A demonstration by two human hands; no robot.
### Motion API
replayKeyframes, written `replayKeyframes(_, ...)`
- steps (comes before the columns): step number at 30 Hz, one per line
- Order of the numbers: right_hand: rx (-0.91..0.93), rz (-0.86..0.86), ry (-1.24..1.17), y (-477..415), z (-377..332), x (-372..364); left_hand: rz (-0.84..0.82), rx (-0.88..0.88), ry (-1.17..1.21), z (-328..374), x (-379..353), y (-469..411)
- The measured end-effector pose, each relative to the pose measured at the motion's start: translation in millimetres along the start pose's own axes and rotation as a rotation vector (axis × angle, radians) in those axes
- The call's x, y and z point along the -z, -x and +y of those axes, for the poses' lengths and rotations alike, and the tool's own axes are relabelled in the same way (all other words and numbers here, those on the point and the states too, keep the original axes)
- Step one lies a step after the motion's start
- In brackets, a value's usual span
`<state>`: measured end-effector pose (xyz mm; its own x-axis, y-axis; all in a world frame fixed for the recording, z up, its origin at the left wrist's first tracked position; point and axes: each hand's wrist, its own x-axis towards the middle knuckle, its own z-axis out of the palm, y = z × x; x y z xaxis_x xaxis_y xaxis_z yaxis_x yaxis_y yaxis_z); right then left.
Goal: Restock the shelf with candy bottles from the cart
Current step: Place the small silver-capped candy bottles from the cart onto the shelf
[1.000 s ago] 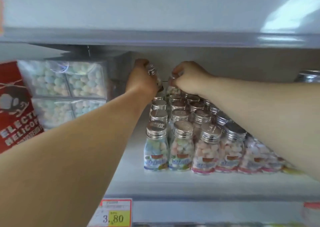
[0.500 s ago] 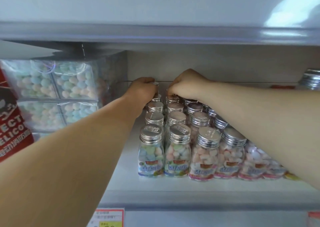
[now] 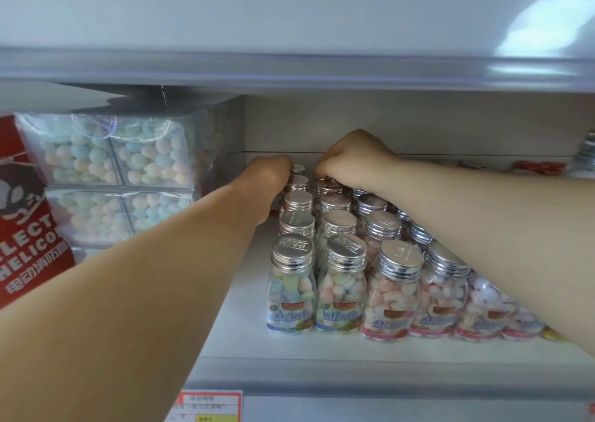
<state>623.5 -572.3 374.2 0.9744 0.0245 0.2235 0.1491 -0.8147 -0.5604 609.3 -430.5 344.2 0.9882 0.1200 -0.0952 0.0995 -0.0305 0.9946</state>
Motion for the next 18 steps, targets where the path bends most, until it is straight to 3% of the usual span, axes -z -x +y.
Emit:
replayKeyframes(9,0.016,-0.047,-0.028,-0.5,2.6,1.7,0.04,0.077,-0.067,2.3,-5.4,-3.8)
replayKeyframes(18,0.013,0.018,-0.047,-7.5,8.3,-4.5,0.033,0.077,-0.075,1.3,-2.3,-1.3)
